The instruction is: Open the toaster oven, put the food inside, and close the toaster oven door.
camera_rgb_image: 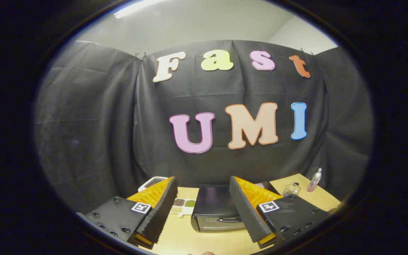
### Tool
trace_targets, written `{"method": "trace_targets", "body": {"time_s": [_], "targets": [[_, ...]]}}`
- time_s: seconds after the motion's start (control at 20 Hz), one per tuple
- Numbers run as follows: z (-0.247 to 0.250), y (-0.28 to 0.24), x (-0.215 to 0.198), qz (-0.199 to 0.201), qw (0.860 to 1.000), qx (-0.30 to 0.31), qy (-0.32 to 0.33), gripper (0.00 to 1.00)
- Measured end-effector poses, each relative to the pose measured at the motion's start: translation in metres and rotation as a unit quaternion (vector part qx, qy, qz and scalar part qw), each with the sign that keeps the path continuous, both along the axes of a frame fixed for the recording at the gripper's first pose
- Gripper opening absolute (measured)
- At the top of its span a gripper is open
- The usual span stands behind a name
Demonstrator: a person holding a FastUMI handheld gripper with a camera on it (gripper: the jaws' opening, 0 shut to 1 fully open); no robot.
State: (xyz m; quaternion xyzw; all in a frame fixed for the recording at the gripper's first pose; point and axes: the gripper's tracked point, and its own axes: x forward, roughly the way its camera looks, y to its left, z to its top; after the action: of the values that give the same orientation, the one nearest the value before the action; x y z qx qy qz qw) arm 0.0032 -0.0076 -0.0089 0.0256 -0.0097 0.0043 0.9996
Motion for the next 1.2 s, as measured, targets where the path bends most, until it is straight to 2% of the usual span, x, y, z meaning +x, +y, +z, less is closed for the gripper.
{"method": "trace_targets", "body": {"time_s": [0.4, 0.75, 1.2], "targets": [[-0.07, -0.035, 0.035, -0.031, 0.999, 0.01, 0.003, 0.94], [-0.15, -0.075, 0.068, -0.067, 0.997, 0.0, 0.049, 0.95], [-0.2, -0.098, 0.097, -0.079, 0.995, 0.005, 0.057, 0.95]]}}
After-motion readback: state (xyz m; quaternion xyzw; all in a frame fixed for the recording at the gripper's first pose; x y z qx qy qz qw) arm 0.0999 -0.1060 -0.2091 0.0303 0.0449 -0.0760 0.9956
